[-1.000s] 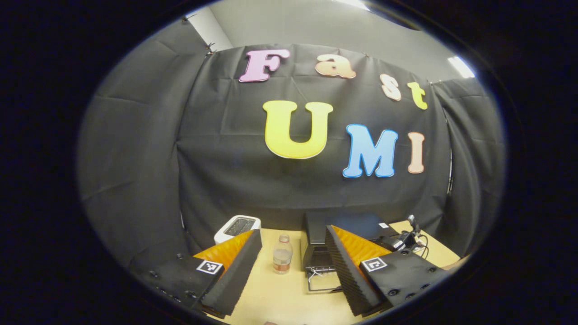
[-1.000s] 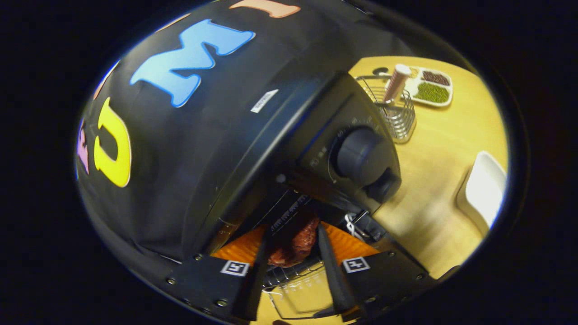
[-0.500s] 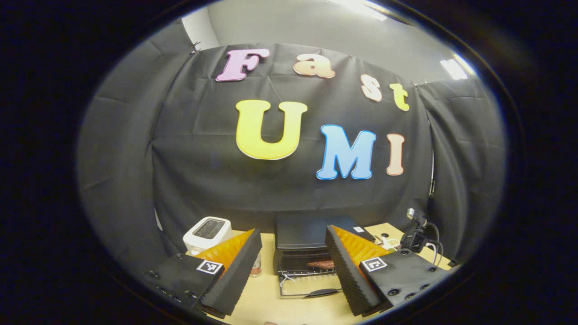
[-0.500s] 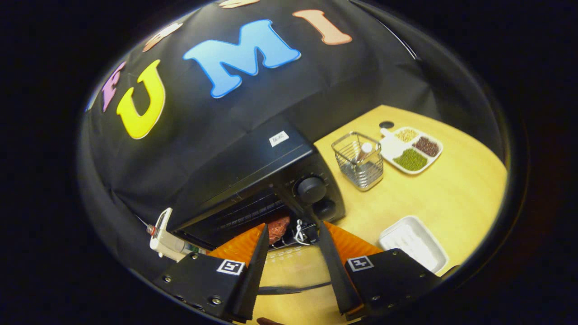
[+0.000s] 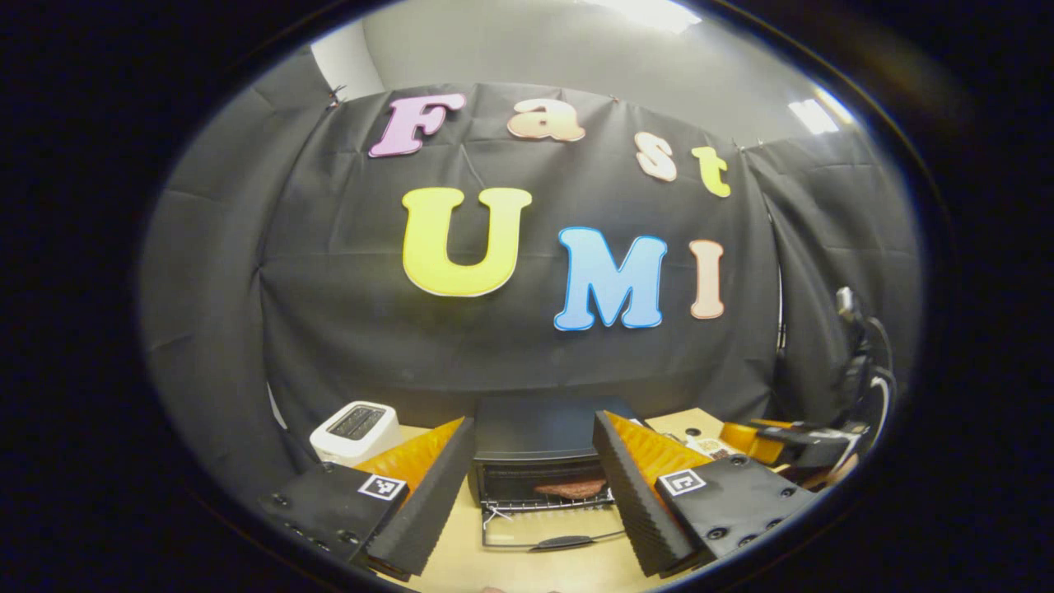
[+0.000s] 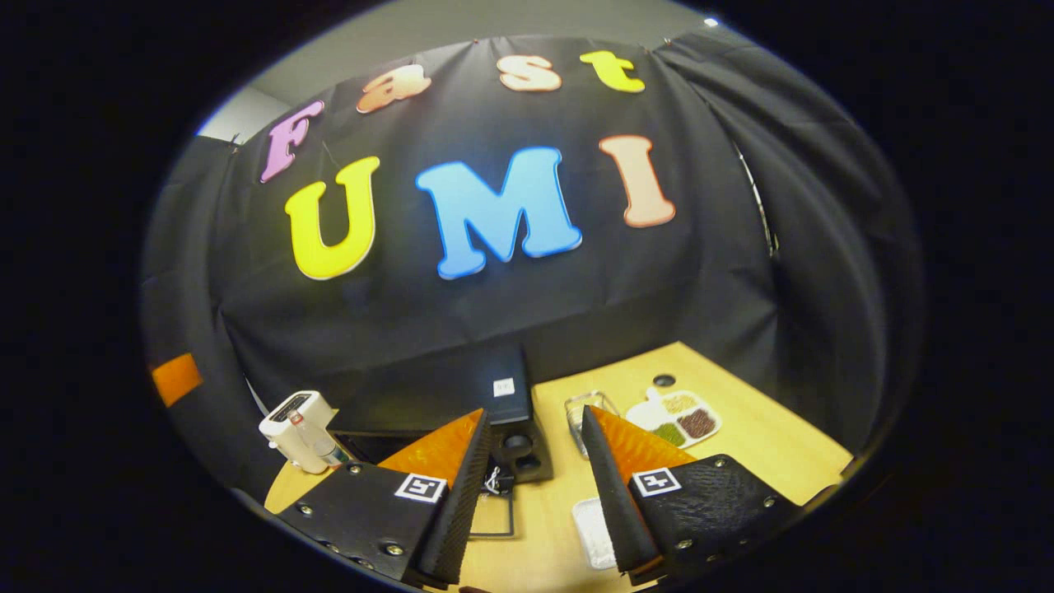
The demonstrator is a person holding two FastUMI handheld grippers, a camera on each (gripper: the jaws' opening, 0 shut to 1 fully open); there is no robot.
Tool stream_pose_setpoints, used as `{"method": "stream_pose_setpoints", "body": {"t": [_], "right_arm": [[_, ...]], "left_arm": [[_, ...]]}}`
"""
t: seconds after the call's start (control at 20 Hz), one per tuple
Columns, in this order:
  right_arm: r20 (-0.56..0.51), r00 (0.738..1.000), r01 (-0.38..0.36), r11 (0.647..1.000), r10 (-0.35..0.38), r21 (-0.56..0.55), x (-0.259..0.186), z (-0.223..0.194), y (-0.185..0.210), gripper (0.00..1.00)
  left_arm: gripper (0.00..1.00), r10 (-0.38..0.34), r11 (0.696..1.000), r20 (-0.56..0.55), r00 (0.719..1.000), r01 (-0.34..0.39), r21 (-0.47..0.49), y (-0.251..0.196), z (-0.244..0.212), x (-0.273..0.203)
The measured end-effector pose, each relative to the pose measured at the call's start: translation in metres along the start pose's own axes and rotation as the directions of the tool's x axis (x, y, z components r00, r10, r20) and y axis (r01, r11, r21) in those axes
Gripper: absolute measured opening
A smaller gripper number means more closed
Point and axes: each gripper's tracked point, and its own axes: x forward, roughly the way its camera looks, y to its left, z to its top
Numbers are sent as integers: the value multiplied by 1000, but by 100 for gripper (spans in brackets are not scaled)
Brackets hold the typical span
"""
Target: Open the electric oven with the left hand, put the food in, and close the electric oven.
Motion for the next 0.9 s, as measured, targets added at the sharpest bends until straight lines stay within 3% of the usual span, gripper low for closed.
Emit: {"method": "stream_pose_setpoints", "body": {"t": [0.05, 0.1, 0.15, 0.2, 0.3, 0.7, 0.9], "right_arm": [[35, 999, -5, 1000, 6, -13, -11, 16, -2, 69], [63, 998, 0, 1000, 1, -29, -23, 32, -5, 71], [81, 997, -5, 999, 9, -46, -28, 41, -8, 71], [92, 996, -12, 998, 18, -69, -38, 48, -9, 76], [121, 992, -23, 995, 35, -96, -54, 64, -15, 95], [166, 981, -83, 989, 103, -123, -61, 85, -23, 95], [139, 984, -96, 989, 112, -111, -55, 76, -30, 95]], "left_arm": [[92, 1, 1000, 4, 1000, -1, 11, -5, 1, 1], [100, -3, 1000, 10, 1000, 3, 16, -13, 3, 1], [100, -6, 1000, 16, 1000, 6, 16, -20, 5, 2], [100, -8, 1000, 24, 1000, 7, 16, -28, 9, 2], [100, -3, 1000, 37, 999, 2, 16, -38, 13, 0], [100, -3, 1000, 62, 998, 1, 24, -78, 24, -2], [100, -7, 1000, -27, 1000, 7, 11, -86, -5, 7]]}}
